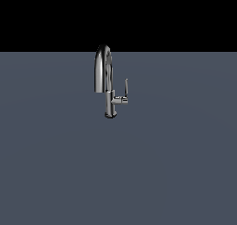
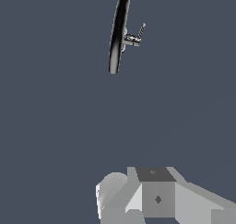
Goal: Turn on the faucet by rotating a designated handle.
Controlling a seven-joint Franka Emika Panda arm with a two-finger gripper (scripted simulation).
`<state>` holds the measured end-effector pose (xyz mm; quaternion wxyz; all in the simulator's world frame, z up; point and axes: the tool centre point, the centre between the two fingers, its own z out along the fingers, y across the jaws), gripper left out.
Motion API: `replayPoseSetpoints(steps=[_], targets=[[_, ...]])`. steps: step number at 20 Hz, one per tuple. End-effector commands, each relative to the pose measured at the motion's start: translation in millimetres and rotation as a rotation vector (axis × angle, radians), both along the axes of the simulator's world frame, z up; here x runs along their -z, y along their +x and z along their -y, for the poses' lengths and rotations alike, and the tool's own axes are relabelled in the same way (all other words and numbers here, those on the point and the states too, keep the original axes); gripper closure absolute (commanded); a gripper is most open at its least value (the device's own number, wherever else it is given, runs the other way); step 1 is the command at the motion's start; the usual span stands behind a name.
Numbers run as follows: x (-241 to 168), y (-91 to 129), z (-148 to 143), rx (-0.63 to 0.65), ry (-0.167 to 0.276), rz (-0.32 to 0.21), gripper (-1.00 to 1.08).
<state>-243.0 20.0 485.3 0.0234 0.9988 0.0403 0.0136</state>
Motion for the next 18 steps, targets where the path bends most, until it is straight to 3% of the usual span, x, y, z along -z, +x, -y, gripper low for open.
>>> replayPoseSetpoints(steps=[1, 10, 18], targets=[[0.0, 0.0, 0.0, 0.0, 0.0, 0.0, 1.08], [0.8, 11.0, -1.8, 0.028, 0.026, -0.025, 1.08], [4.0, 40.0, -5.3, 0.101, 0.094, -0.09, 1.08]])
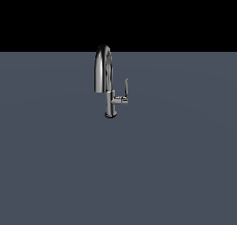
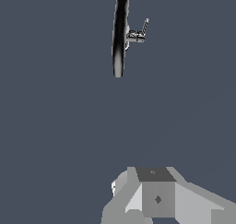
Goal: Turn on the faucet by rotating a designated handle.
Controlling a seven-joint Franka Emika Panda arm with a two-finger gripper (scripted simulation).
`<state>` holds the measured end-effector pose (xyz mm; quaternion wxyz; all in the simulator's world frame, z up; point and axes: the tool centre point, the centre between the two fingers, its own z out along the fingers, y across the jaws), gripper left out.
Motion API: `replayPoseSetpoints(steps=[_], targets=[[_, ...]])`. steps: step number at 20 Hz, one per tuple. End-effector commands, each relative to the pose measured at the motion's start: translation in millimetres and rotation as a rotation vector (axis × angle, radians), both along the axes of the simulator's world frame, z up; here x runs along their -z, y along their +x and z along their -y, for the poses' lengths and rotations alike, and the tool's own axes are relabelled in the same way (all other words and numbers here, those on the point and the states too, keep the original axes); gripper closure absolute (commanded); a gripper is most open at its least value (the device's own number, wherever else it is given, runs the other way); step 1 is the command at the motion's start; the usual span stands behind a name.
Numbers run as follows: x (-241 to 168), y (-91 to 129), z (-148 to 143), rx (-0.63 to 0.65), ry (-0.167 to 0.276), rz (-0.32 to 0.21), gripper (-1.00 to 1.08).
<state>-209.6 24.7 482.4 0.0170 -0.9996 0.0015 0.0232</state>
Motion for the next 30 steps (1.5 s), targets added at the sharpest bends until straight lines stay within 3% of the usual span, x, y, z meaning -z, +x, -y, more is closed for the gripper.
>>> replayPoseSetpoints(steps=[1, 30], targets=[[1.7, 11.6, -1.0, 0.029, 0.027, -0.026, 1.08], [63.8, 181.7, 15.1, 0.485, 0.462, -0.434, 1.08]])
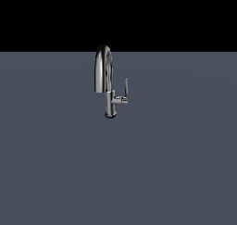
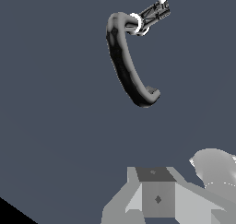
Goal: Turn on the faucet by rotating a designated handle.
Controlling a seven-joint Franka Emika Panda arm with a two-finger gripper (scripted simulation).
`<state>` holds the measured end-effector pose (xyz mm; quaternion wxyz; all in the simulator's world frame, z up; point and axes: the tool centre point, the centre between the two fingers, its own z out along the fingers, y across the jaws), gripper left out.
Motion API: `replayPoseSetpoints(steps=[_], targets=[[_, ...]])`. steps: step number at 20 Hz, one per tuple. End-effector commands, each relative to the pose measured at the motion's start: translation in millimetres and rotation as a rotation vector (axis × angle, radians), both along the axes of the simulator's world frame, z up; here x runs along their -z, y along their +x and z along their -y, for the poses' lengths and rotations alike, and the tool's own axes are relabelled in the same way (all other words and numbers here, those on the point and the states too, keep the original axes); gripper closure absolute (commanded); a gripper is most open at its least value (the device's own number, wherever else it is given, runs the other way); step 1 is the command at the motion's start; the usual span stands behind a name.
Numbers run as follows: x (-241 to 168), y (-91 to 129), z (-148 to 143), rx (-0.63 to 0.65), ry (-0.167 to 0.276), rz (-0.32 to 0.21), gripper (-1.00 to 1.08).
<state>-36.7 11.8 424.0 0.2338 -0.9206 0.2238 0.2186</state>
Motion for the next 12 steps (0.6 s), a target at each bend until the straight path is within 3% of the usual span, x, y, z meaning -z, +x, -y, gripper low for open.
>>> replayPoseSetpoints(steps=[1, 12], targets=[[9.2, 14.4, 3.7, 0.043, 0.042, -0.039, 1.08], [61.2, 72.7, 22.6, 0.245, 0.239, -0.219, 1.08]])
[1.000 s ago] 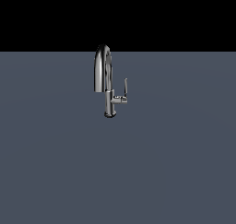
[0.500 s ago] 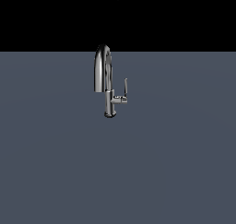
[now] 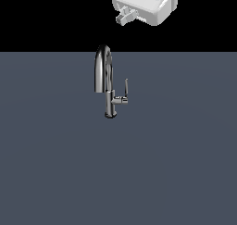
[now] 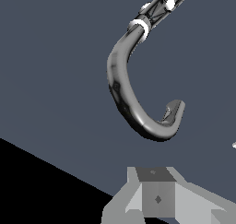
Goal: Turn on the faucet by rotating a designated handle.
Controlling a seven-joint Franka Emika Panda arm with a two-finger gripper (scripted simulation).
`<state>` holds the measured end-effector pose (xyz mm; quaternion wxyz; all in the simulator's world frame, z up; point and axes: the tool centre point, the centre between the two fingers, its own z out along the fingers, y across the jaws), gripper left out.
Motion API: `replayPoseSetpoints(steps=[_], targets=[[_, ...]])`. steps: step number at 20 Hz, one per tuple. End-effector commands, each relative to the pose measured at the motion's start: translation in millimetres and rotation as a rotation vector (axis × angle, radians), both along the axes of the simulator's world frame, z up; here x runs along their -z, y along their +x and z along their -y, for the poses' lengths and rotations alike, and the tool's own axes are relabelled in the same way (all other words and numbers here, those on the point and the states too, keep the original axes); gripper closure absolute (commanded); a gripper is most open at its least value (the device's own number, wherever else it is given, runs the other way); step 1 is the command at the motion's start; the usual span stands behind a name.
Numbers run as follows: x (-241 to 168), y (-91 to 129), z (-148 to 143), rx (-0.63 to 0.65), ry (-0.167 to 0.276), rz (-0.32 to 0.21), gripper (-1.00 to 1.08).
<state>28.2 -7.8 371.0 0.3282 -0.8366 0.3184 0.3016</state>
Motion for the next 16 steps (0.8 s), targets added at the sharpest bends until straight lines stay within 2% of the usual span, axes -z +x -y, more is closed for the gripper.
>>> replayPoseSetpoints(steps=[1, 10, 16], targets=[[14.1, 12.8, 4.8, 0.049, 0.049, -0.044, 1.08], [77.8, 54.4, 22.0, 0.248, 0.242, -0.221, 1.08], [128.6, 74.7, 29.9, 0.389, 0.377, -0.346, 1.08]])
